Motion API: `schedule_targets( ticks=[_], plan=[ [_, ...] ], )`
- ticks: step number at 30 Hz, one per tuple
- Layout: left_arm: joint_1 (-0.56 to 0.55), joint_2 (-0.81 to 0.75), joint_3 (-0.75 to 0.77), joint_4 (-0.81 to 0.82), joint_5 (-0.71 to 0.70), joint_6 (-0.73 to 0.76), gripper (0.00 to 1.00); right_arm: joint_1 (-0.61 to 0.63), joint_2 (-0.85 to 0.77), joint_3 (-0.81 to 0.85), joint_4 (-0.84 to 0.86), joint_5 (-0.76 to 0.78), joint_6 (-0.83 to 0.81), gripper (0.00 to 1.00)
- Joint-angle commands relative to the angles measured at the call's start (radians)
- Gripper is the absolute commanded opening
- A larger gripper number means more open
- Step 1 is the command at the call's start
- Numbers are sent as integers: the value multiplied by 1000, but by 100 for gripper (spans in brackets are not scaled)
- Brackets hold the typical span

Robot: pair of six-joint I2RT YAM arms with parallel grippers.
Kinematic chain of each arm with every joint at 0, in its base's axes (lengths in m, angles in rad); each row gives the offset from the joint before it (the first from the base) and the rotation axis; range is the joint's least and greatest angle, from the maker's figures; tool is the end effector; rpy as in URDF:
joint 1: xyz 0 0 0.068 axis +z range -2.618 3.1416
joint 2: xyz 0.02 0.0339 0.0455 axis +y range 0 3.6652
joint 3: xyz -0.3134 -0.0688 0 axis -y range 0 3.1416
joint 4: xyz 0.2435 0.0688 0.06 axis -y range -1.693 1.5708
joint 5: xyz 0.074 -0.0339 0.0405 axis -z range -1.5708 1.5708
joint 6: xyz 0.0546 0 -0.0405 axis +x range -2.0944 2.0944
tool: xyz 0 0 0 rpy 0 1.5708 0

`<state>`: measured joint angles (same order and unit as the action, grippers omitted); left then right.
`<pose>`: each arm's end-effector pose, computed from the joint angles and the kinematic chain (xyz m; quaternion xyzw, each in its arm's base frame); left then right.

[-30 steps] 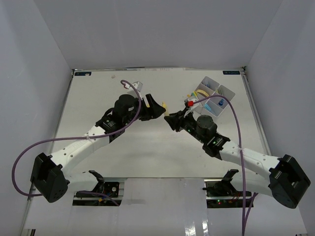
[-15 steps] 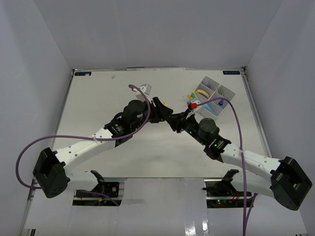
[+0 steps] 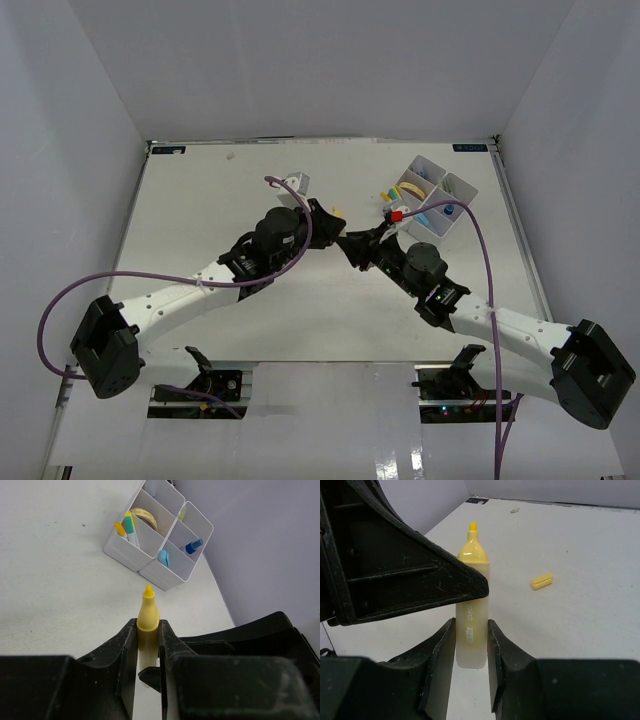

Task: Sort the stationery into containers
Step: Pick up the pen from the center of the board, then pick up the pen cap from the center of the board.

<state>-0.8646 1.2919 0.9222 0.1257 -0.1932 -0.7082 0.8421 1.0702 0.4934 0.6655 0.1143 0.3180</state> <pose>0.2067 -0.2262 0.3519 0.0021 0.7865 -0.3802 0.4868 0.1606 0.1705 0.3173 -0.1339 0.6619 0.3714 0.6372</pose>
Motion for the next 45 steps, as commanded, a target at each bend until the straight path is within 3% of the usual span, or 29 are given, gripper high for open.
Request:
schedule_targets(
  ticks=[1, 12, 24, 45],
  plan=[
    [-8, -52, -13, 54, -31, 77, 4, 11, -10, 10, 37, -7, -2, 29],
    [-8, -83, -8, 74, 14, 191, 0, 12, 16, 36, -29, -36, -20, 45],
    [-8, -71, -8, 48, 77, 213, 0, 11, 23, 43, -30, -33, -30, 45],
    [-8, -80, -16, 28, 150, 168, 0, 11, 11, 51, -18, 13, -36, 52]
  ],
)
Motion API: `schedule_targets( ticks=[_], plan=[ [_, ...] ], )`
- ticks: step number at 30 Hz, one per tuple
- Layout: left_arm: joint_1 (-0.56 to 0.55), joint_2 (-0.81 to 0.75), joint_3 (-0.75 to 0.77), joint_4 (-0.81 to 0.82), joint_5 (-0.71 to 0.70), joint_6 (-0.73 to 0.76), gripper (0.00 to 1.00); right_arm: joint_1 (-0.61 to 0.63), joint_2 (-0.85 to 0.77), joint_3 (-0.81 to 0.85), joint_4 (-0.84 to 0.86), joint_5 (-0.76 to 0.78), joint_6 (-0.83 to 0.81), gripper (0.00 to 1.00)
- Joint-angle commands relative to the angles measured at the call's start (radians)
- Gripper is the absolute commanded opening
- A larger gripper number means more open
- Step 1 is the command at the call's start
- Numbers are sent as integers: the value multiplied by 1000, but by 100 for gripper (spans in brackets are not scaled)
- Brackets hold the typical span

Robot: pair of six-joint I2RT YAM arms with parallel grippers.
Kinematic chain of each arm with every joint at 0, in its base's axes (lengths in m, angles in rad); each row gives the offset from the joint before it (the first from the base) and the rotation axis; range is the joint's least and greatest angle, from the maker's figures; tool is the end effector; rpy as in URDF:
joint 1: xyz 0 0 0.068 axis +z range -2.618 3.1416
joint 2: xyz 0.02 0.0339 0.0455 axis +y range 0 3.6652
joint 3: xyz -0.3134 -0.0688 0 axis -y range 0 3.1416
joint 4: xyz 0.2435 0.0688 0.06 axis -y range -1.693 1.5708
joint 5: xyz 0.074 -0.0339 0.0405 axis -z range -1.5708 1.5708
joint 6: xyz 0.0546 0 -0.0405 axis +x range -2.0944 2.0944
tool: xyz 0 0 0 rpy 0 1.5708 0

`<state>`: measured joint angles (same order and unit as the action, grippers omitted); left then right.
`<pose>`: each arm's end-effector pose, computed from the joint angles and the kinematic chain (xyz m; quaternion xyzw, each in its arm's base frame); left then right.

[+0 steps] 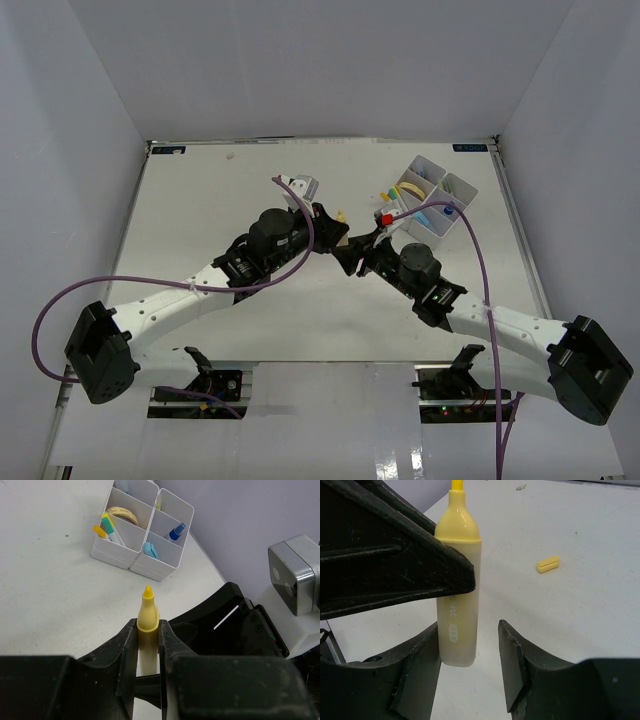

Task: Sort the stationery into containers
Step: Pick up the pen cap from the center of the board.

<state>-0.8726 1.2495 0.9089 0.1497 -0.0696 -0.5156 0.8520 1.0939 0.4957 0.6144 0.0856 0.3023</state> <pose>0.1937 -0.2248 0.3617 0.1151 0.7625 -0.3863 0.5061 0.1612 0.1772 0.3065 -0.1608 0.6827 0.3634 0.6132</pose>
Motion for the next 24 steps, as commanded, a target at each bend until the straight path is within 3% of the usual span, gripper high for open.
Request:
schedule_targets(
  ticks=[1, 8, 12, 20, 23, 24],
  plan=[
    [0, -38, -4, 2, 25, -27, 0, 1, -14, 50, 34, 45, -19, 52],
    [0, -41, -19, 4, 25, -18, 0, 1, -20, 52, 33, 54, -26, 51],
    [0, -51, -19, -1, 11, -3, 0, 1, -28, 43, 31, 54, -35, 45],
    [0, -56, -10, -9, 7, 6, 1, 1, -32, 37, 24, 46, -40, 15],
    [0, -51, -24, 8, 25, -11, 20, 1, -34, 44, 24, 36, -35, 10],
    [0, -48, -27, 14, 30, -17, 30, 1, -32, 46, 27, 33, -32, 10]
  ],
)
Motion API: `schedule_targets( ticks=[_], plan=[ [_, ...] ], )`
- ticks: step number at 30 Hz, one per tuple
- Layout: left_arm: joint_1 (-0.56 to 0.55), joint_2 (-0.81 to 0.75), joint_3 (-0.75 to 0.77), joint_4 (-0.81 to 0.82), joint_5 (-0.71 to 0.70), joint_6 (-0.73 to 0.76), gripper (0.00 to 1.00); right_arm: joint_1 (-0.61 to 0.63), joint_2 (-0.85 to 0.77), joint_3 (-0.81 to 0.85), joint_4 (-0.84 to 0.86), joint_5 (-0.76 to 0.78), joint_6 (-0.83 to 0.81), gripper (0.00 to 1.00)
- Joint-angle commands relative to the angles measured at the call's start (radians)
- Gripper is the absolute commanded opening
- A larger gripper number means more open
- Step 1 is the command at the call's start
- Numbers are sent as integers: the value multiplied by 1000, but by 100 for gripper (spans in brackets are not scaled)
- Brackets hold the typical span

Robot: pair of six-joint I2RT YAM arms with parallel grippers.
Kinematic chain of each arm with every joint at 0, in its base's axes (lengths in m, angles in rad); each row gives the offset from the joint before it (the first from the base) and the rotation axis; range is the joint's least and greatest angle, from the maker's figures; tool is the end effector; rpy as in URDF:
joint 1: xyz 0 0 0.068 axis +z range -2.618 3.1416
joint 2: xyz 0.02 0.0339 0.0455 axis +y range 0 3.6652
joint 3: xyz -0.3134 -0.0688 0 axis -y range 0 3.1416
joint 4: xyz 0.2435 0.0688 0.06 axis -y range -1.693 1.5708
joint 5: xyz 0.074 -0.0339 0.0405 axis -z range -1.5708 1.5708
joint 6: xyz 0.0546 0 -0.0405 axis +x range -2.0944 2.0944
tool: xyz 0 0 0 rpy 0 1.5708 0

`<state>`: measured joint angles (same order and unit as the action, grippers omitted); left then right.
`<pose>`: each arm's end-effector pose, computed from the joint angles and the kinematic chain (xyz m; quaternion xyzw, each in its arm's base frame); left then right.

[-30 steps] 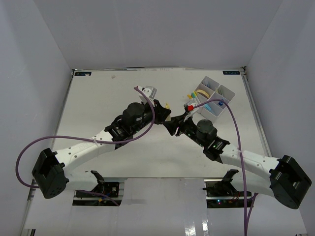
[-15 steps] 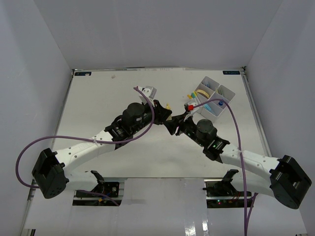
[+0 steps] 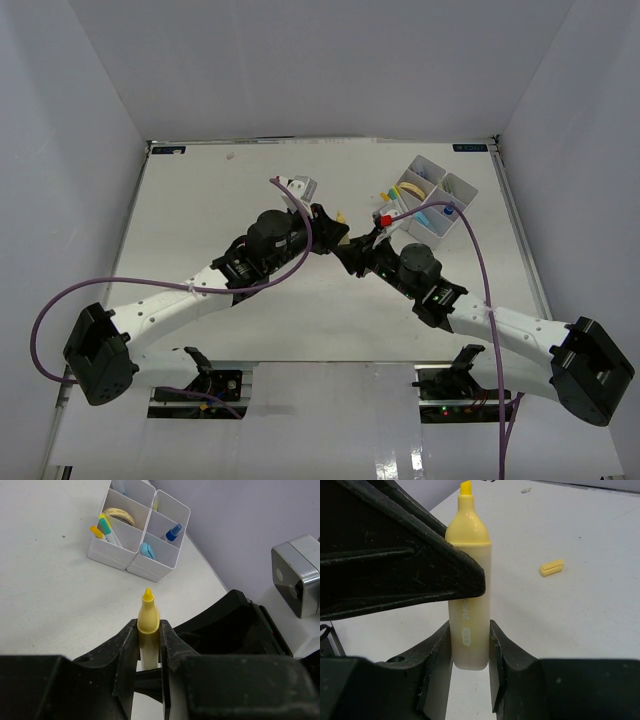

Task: Sort the stationery into containers
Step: Pick up the pen cap from the center of the board.

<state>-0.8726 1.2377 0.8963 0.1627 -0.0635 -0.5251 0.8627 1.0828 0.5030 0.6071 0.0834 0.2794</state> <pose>0.1913 -0.2226 0.3618 0.1125 0.7590 -0.3936 0.5063 0.1582 0.1778 0.3106 -0.1717 0.6760 0.3626 0.6182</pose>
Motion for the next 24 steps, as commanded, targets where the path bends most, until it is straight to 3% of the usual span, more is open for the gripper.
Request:
schedule_targets(
  ticks=[1, 5, 24],
  plan=[
    [0, -34, -22, 12, 30, -16, 35, -10, -21, 42, 36, 27, -2, 9],
    [0, -23, -42, 53, 39, -35, 44, -10, -18, 43, 54, 9, 23, 9],
    [-2, -21, -169, 322, -4, -72, 46, -10, 2, 34, 122, -47, 95, 9]
  ],
)
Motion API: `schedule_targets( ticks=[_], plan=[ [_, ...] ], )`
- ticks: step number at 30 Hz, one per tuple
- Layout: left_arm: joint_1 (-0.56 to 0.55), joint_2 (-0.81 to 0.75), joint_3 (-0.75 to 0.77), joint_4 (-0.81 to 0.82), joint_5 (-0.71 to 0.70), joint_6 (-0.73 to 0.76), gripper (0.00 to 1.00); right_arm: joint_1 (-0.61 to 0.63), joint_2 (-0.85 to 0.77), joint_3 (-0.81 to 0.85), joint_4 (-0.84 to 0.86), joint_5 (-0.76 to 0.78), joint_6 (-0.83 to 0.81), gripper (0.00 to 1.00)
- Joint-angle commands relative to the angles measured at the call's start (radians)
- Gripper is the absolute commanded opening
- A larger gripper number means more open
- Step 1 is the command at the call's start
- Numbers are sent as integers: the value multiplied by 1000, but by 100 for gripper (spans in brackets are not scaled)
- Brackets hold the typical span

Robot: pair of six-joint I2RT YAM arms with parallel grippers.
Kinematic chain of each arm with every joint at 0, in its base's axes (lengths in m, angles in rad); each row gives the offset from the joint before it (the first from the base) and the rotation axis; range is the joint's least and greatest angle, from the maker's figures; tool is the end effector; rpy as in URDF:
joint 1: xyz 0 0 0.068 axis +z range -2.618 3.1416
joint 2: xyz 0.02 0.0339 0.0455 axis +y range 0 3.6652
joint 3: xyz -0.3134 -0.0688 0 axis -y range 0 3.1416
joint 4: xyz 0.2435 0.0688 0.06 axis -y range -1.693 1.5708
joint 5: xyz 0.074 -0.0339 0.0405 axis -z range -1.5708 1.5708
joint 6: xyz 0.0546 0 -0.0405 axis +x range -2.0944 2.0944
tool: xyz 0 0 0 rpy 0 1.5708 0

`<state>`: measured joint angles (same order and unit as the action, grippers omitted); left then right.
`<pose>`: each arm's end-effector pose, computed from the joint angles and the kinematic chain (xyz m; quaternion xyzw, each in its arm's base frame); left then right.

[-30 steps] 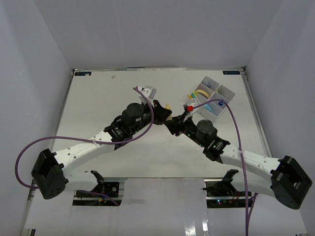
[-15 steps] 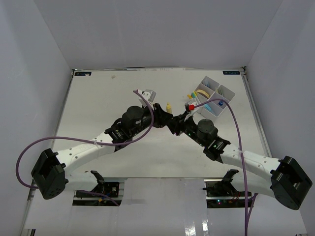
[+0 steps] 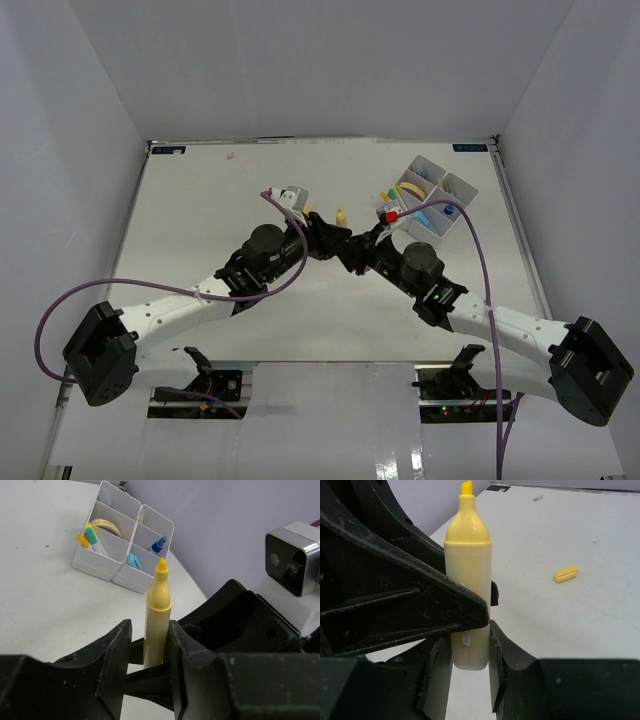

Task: Sort the stationery into containers
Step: Pick up the pen cap from the center of the board.

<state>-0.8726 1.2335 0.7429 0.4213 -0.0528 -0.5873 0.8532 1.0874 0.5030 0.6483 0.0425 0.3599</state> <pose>0.1871 -0.2184 0.3385 0.0861 0.7261 -0.4404 0.5211 0.1588 0.1784 0.3149 -0.1520 0.6671 0.4037 0.6074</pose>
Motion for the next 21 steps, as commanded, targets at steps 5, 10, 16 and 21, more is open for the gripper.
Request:
schedule_targets(
  ticks=[5, 10, 16, 21],
  plan=[
    [-2, -14, -28, 93, -28, -6, 31, 0, 6, 34, 80, -12, 16, 10],
    [-2, -20, -23, 77, -39, 23, 12, 0, 19, 35, 65, -13, 13, 28],
    [0, -45, -19, -1, -128, 87, 0, 0, 23, 35, 8, 14, -22, 55],
    [55, -66, 13, -119, -173, 138, 0, -6, 22, 43, -76, 65, -58, 82]
  ],
)
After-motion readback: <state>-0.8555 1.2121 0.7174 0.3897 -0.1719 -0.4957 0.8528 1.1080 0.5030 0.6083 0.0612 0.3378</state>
